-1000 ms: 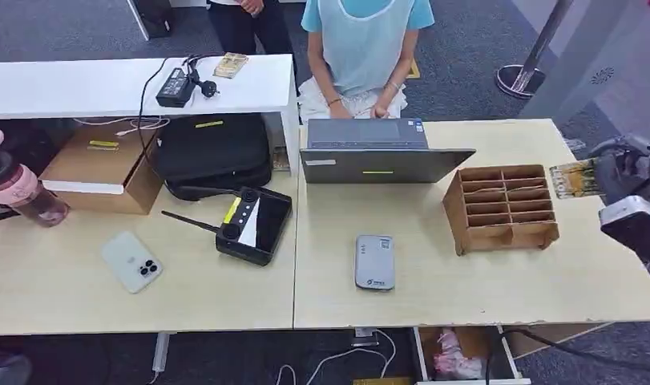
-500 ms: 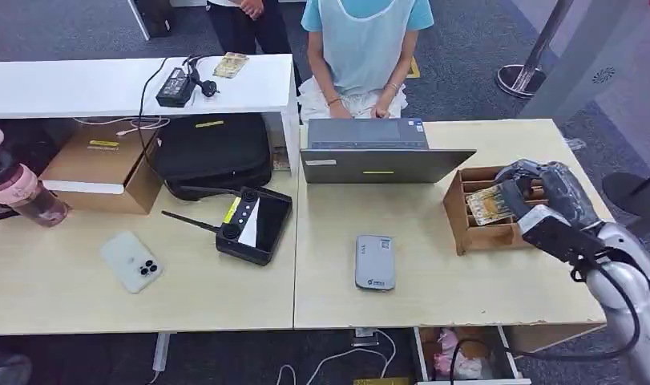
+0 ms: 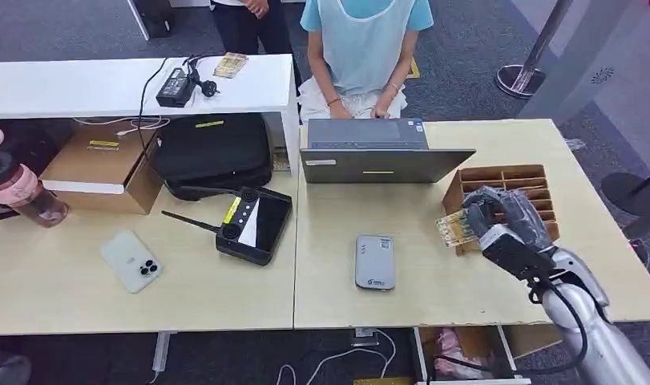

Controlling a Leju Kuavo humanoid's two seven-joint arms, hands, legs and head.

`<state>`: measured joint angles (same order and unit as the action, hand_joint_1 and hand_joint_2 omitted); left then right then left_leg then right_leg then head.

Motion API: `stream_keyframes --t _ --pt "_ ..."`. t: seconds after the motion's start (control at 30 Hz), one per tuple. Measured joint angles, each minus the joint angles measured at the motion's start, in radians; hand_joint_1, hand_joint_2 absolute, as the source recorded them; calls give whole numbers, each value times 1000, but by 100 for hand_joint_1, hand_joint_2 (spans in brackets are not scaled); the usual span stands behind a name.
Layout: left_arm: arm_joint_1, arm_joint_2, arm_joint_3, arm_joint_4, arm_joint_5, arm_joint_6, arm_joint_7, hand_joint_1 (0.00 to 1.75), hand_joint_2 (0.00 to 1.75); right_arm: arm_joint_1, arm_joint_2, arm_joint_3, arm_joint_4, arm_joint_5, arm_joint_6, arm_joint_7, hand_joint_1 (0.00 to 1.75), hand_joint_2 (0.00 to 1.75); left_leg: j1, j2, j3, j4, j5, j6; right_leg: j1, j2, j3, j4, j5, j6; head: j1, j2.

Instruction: Pass the card to the sensor for recognition and then transmit it.

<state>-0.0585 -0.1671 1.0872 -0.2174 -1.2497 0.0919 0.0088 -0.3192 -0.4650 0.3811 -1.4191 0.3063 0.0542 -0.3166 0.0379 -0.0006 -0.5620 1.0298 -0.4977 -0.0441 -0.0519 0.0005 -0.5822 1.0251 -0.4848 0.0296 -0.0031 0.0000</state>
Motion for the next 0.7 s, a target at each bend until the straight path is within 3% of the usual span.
stream_keyframes --t 0.3,0.7 --pt "0 0 0 0 0 -2 0 0 0 5 60 0 34 2 14 1 175 175 0 0 0 0 0 0 0 0 0 0 0 0 0 0" --pt "0 1 0 0 -2 -2 0 0 0 -42 126 16 171 -12 26 -22 175 175 0 0 0 0 0 0 0 0 0 0 0 0 0 0"
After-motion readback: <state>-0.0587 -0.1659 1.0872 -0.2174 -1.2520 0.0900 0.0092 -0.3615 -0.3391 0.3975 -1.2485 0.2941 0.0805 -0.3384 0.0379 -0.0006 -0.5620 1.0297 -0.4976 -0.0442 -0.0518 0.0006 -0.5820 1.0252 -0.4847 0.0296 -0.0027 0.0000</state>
